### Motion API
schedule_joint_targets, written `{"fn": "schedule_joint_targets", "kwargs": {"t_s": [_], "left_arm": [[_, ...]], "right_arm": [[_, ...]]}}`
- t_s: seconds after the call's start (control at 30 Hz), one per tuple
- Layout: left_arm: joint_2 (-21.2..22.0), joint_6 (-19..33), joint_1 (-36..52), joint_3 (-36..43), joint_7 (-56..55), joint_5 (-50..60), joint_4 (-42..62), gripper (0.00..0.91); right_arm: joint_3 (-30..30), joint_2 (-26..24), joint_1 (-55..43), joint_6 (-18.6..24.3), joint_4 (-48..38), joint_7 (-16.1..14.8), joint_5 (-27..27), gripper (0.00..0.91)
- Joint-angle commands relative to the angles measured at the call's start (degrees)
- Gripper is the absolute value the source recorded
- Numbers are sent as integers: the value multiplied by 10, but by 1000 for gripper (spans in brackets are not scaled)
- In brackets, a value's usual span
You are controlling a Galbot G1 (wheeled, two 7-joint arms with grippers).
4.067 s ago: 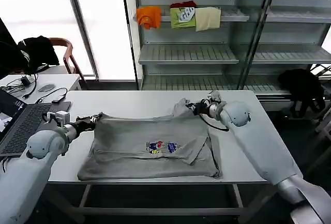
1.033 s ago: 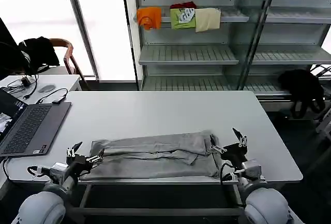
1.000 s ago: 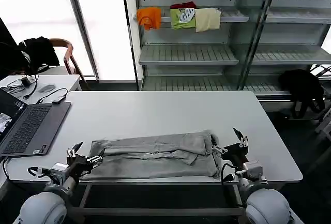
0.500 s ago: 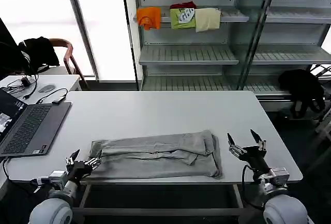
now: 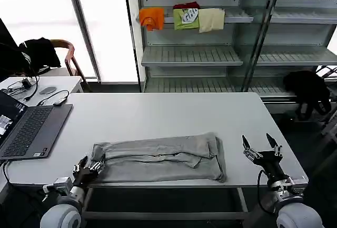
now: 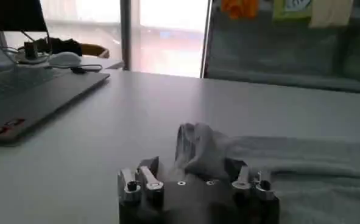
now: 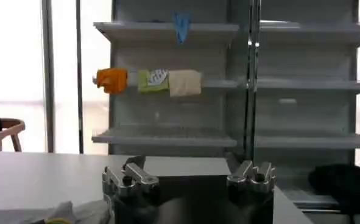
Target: Fold and organize the clothes.
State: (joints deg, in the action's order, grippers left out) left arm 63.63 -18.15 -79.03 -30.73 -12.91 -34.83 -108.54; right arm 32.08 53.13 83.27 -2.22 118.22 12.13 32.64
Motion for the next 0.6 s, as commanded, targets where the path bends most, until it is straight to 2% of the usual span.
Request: {"fn": "schedule_joint_targets", "kwargs": {"t_s": [0.03,0.13,0.33,0.43,0.6], "left_arm": [[21,15,-4,15,3,-5,8,10],[23,43,-4,26,1,14,4,0],[13,49,5,30,-5,33,1,0],[-4,46,15,23,-13,26,-3,0],[-60,29,22,-22,-16,-14,-24,0]], "right_arm": [[11,2,4,14,-4,-5,8,907],[9,3,-1,13,-6,-4,9,907],[6,3,-5,12,-8,-4,9,907],[4,4,-6,11,-8,-4,9,907],[1,5,-12,8,-7,-2,8,907]]}}
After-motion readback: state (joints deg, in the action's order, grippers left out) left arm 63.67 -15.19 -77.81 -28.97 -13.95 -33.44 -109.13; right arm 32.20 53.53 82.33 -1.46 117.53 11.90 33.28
